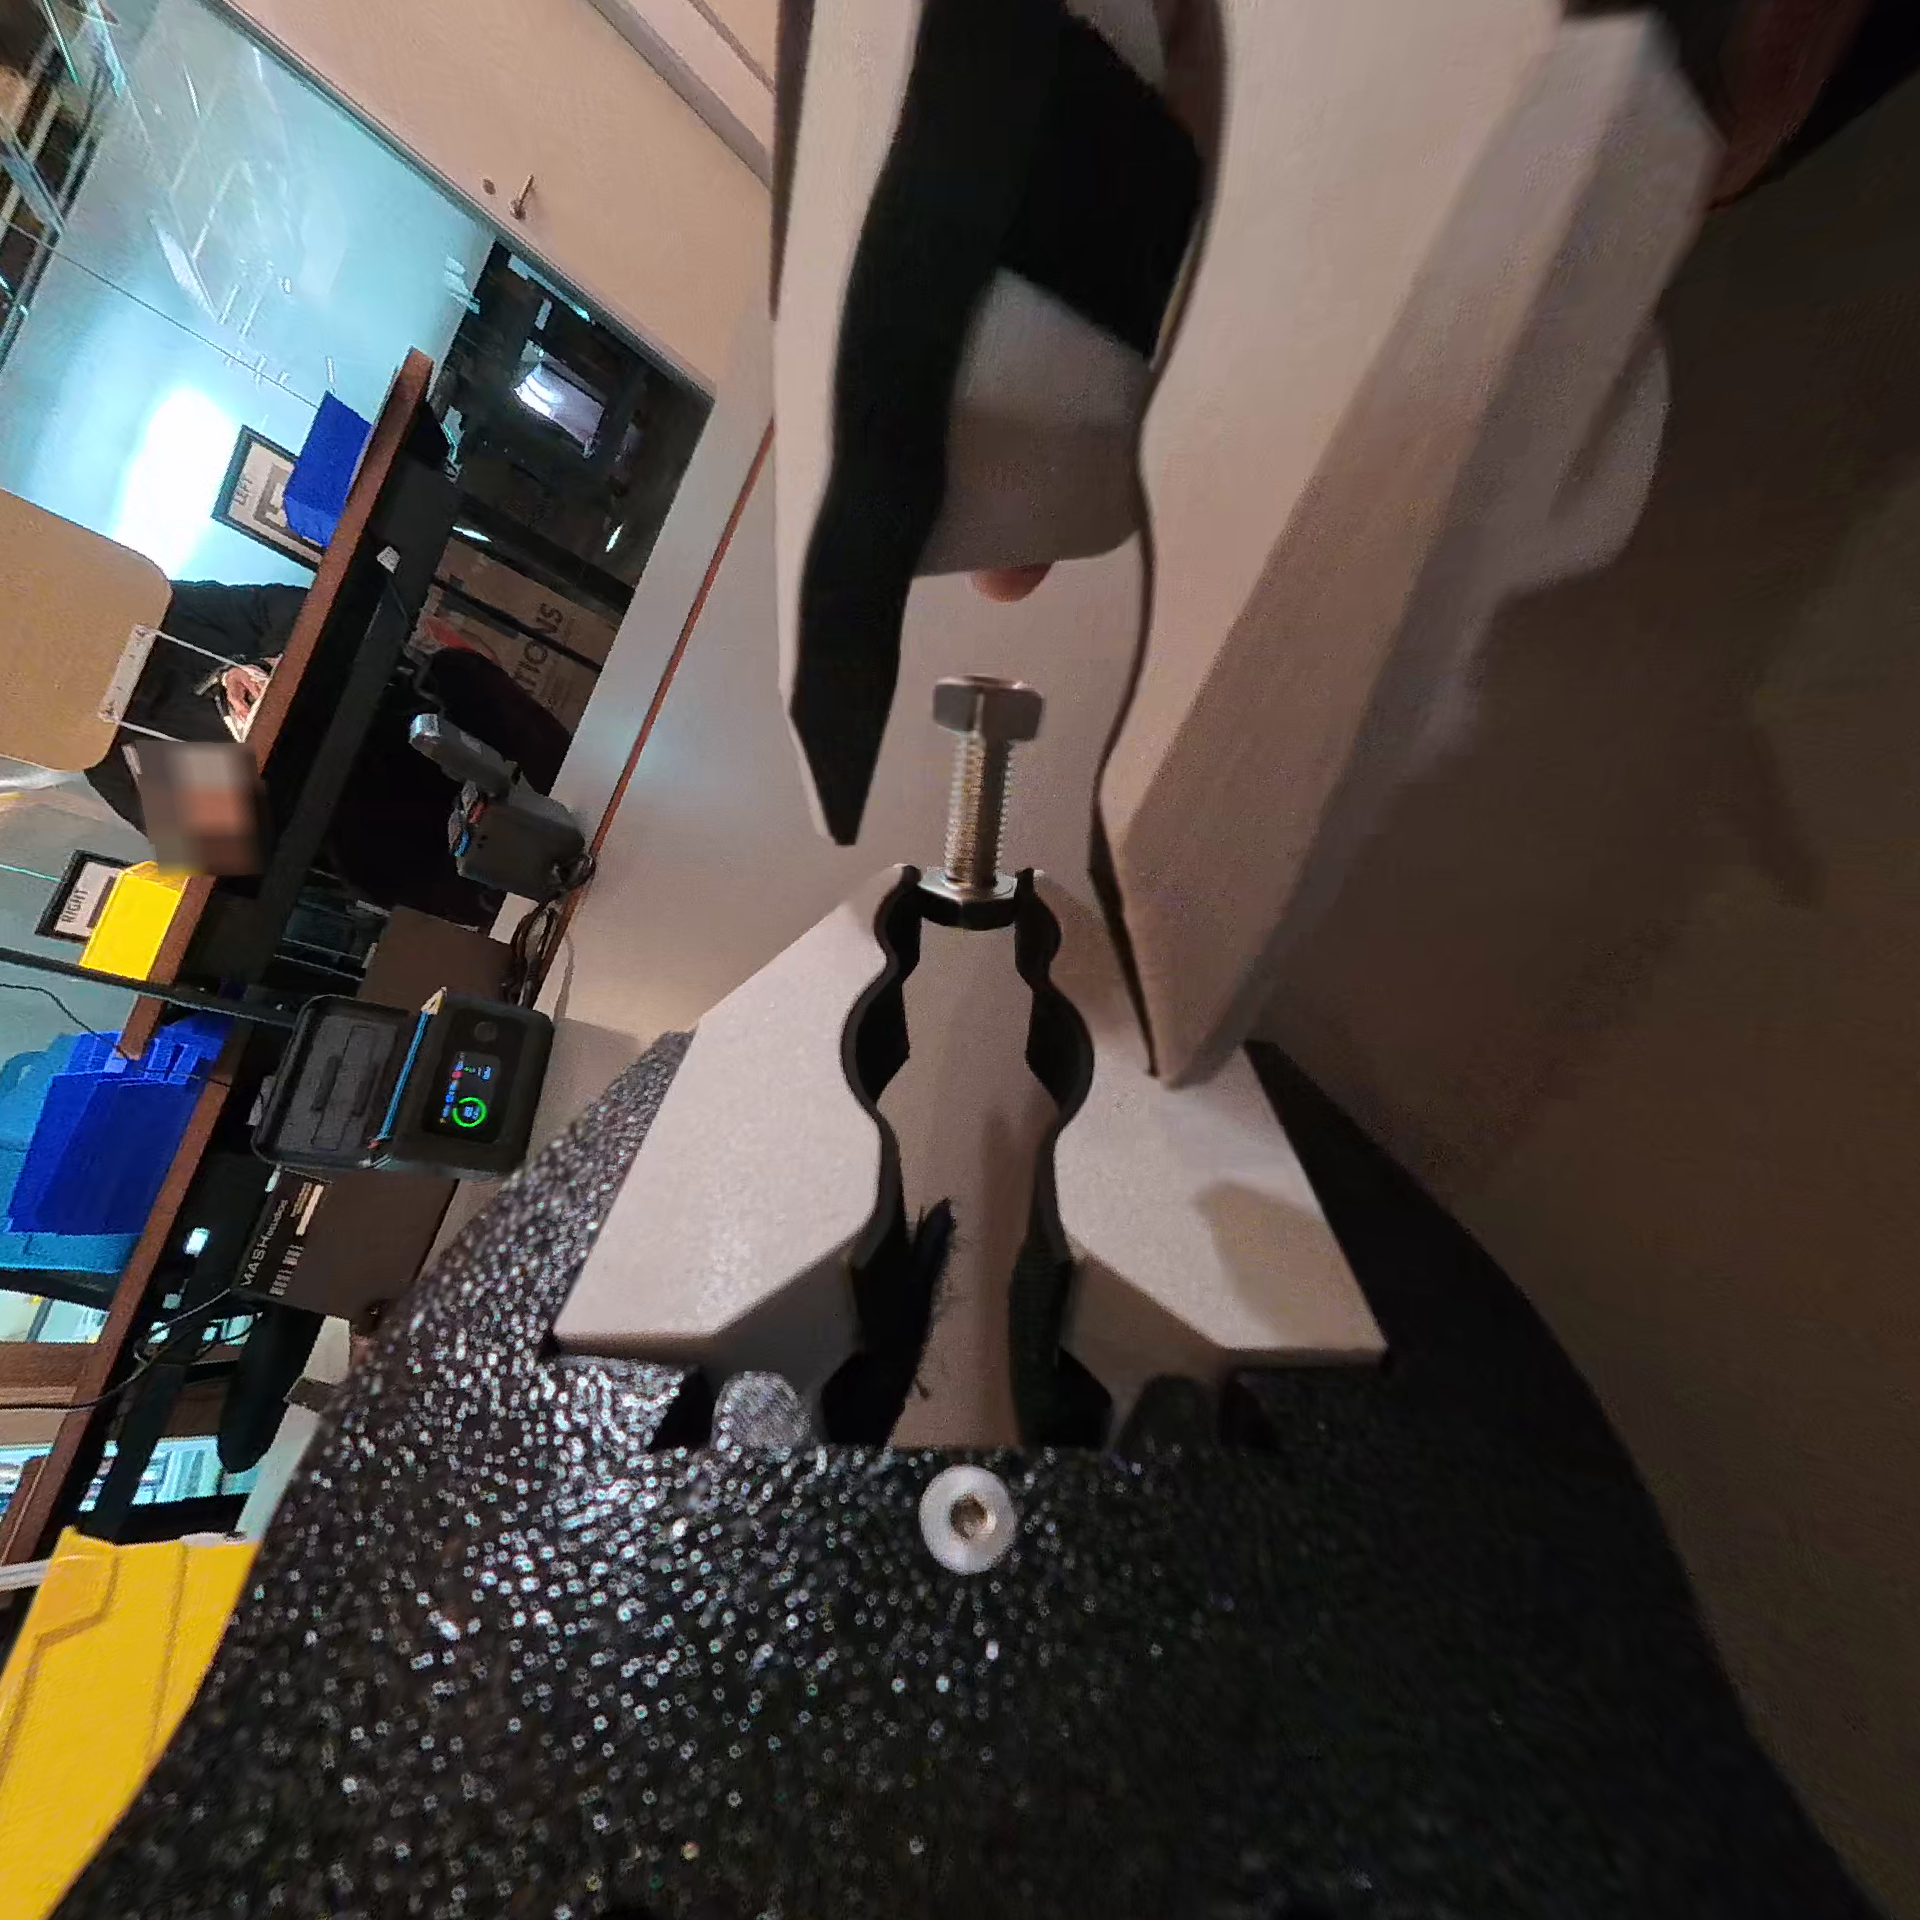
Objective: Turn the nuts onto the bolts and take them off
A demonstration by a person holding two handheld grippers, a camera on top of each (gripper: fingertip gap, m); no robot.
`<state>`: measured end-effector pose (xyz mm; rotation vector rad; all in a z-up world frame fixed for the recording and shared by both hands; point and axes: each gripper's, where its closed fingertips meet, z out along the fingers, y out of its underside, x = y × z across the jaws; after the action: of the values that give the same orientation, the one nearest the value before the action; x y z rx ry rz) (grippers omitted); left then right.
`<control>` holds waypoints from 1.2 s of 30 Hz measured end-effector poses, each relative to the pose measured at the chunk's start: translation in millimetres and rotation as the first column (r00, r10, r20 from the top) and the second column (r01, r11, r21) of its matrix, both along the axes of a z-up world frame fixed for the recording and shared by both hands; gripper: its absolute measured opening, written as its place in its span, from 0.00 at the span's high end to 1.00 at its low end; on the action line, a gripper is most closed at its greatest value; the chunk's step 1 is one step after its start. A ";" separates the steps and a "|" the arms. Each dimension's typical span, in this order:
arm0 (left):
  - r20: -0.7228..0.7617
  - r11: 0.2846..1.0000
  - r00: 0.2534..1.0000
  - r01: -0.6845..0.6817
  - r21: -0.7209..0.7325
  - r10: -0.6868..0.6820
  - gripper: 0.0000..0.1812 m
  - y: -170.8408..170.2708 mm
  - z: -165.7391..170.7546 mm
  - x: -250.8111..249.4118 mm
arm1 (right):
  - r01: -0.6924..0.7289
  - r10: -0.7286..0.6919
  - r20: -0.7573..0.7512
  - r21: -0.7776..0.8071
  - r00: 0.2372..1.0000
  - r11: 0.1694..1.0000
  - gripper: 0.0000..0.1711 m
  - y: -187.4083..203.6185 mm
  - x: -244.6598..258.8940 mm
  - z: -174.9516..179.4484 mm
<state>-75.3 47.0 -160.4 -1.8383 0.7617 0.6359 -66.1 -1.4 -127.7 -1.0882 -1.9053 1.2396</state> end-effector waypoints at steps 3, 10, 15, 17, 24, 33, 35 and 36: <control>0.008 1.000 1.000 -0.002 0.002 0.002 0.91 0.1 0.4 -0.5 | 0.076 -0.082 0.063 0.093 0.995 0.993 0.59 19.8 7.8 -17.9; 0.015 1.000 1.000 -0.005 -0.002 0.005 0.91 0.2 0.1 -0.8 | 0.062 -0.065 0.190 0.017 0.980 0.998 0.64 21.1 17.3 -30.9; 0.014 1.000 1.000 -0.006 0.000 0.006 0.91 0.0 0.2 -0.8 | -0.017 0.035 -0.133 0.129 0.991 0.991 0.58 -4.6 5.2 11.1; 0.032 1.000 0.999 -0.008 0.000 0.008 0.91 0.0 0.5 -1.4 | 0.033 -0.023 -0.065 0.154 0.998 0.988 0.59 10.0 9.8 -0.6; 0.085 1.000 0.996 -0.009 -0.004 0.009 0.91 -0.2 0.8 -2.3 | 0.035 -0.027 0.109 -0.075 0.994 0.997 0.54 19.6 19.8 -15.5; 0.071 1.000 0.997 -0.007 -0.002 0.007 0.91 -1.0 0.5 -1.7 | 0.071 -0.069 -0.025 0.074 0.997 0.995 0.53 25.9 11.1 0.9; 0.070 1.000 0.998 -0.007 -0.002 0.007 0.91 -1.2 0.3 -1.6 | 0.081 -0.085 0.094 0.054 0.992 0.995 0.59 34.0 21.3 -18.0; 0.071 1.000 0.997 -0.007 -0.002 0.007 0.91 -1.2 0.3 -1.6 | 0.068 -0.070 0.141 0.021 0.987 0.997 0.62 31.9 24.9 -24.4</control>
<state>-77.0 45.8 -160.1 -1.8565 0.7093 0.5716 -41.2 30.4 -152.1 -1.2531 -1.9606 1.1336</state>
